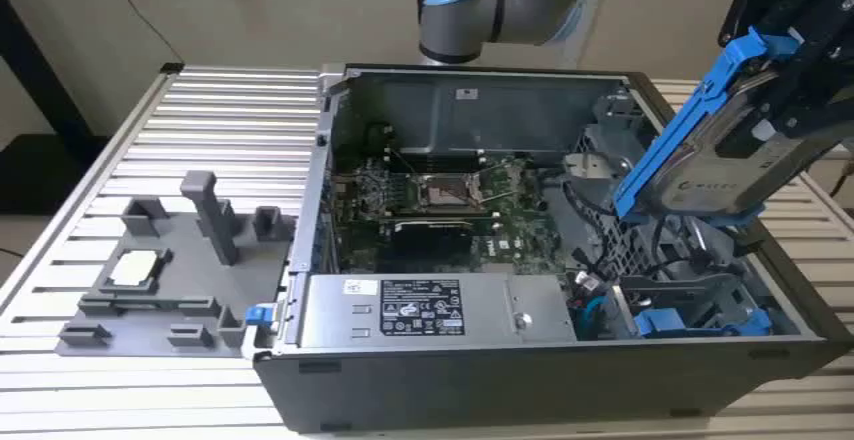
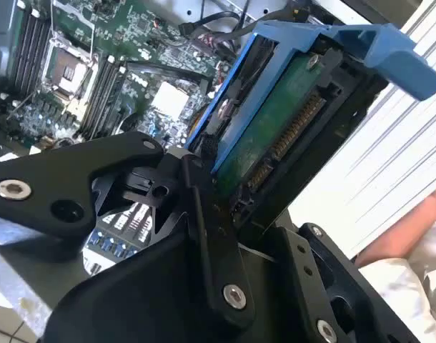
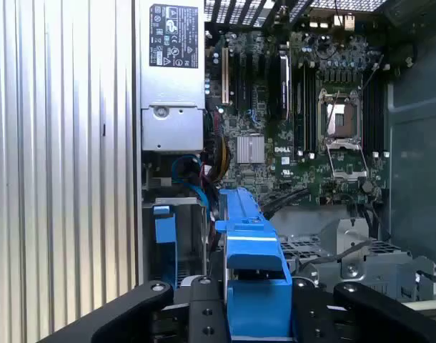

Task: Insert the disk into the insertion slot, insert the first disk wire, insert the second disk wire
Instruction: 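Insert the disk into the insertion slot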

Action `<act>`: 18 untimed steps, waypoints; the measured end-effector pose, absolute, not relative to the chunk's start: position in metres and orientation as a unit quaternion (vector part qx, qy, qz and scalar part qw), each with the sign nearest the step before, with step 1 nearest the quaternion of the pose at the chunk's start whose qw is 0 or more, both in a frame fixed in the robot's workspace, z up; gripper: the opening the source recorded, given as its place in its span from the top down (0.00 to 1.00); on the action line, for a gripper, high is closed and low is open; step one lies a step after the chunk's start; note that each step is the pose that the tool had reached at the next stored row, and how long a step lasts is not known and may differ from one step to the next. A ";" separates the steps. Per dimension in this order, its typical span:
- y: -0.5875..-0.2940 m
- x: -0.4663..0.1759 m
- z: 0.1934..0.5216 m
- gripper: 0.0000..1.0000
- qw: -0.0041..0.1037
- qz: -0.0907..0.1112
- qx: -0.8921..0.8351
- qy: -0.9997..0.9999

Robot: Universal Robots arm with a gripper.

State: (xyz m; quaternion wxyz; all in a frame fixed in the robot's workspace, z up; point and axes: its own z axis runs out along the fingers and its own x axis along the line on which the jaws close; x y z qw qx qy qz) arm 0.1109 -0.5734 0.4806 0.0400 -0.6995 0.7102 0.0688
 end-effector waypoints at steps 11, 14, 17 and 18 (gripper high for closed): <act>-0.573 0.111 0.481 0.68 0.042 0.071 -0.699 0.710; -0.573 0.111 0.481 0.68 0.043 0.072 -0.699 0.710; -0.573 0.111 0.481 0.68 0.043 0.072 -0.699 0.710; -0.573 0.111 0.480 0.68 0.043 0.072 -0.699 0.710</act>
